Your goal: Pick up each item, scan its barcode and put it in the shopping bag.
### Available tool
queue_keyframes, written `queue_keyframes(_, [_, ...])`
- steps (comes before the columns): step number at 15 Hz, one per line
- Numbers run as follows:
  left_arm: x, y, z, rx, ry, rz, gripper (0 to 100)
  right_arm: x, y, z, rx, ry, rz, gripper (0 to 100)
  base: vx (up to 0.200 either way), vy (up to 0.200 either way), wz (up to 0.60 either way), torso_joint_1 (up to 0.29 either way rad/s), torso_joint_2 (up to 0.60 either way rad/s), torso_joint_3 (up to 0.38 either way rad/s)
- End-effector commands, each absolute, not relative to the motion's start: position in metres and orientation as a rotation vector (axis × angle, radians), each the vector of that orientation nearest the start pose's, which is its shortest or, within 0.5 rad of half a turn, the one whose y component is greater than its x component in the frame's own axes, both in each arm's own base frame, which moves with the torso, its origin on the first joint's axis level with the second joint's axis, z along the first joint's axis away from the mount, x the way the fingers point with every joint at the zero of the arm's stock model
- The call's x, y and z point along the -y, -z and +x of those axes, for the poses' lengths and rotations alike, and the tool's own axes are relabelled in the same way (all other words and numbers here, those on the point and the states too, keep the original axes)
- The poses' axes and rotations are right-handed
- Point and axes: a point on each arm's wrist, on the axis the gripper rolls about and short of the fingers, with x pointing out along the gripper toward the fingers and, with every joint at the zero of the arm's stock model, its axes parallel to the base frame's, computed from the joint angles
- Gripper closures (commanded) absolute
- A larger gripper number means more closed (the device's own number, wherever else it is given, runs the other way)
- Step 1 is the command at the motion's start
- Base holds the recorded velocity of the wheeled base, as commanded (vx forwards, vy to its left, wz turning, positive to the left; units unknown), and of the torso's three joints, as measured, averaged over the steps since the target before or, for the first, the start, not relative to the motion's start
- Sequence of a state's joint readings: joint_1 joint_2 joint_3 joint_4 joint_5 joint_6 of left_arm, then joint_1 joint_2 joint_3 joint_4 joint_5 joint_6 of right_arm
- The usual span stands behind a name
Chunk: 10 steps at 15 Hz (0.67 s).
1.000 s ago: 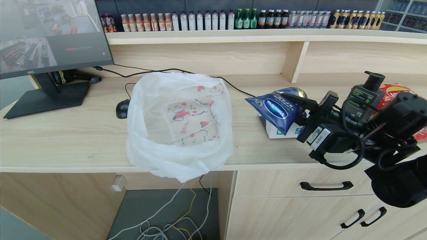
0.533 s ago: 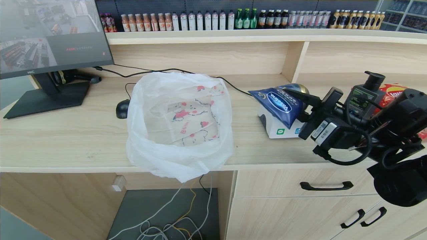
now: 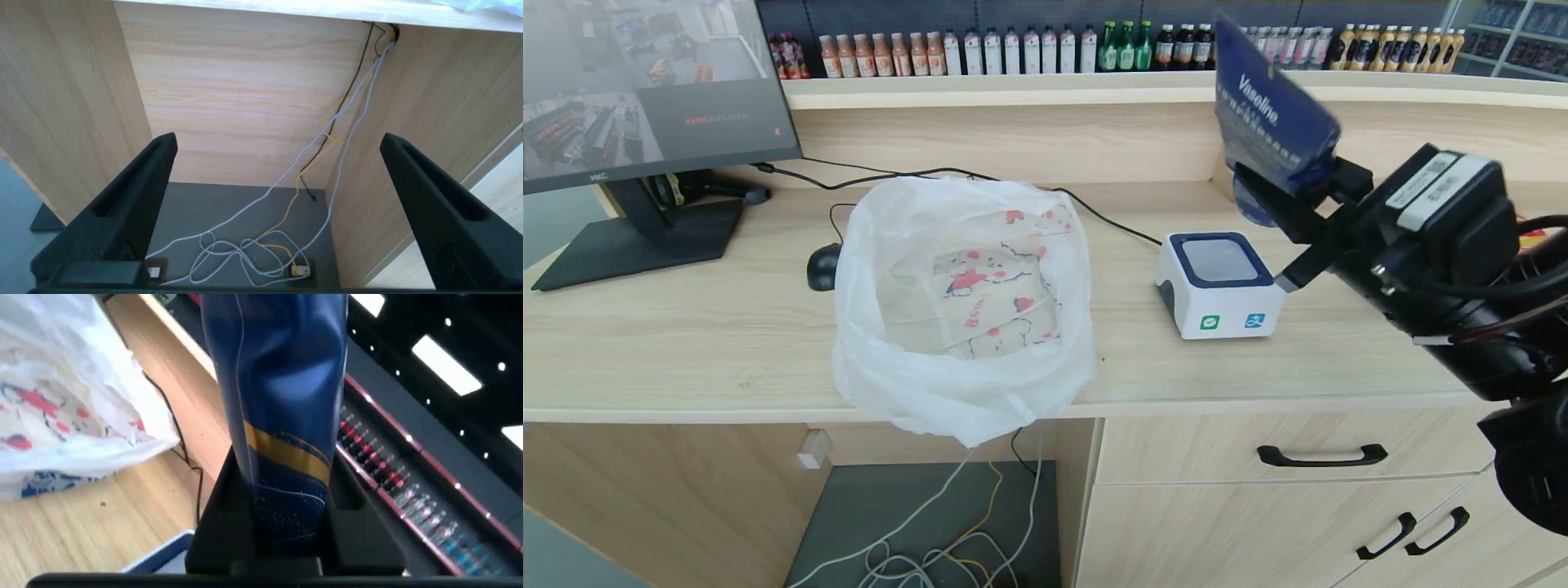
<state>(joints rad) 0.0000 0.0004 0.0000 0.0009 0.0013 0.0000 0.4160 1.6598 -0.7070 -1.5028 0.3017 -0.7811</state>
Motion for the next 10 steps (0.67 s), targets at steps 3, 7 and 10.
queue_keyframes(3, [0.0, -0.075, -0.023, -0.002, 0.0, 0.002, 0, -0.127, -0.273, 0.219, 0.715, -0.425, -0.262, 100, 0.0, 0.0, 0.0, 0.0, 0.0, 0.0])
queue_keyframes(7, [0.0, -0.075, -0.023, -0.002, -0.002, 0.002, 0, -0.126, -0.269, 0.22, 0.607, -0.441, 0.054, 100, 0.0, 0.0, 0.0, 0.0, 0.0, 0.0])
queue_keyframes(10, [0.0, -0.075, -0.023, -0.002, -0.002, 0.0, 0, -0.127, -0.253, 0.213, 0.542, -0.415, 0.144, 100, 0.0, 0.0, 0.0, 0.0, 0.0, 0.0])
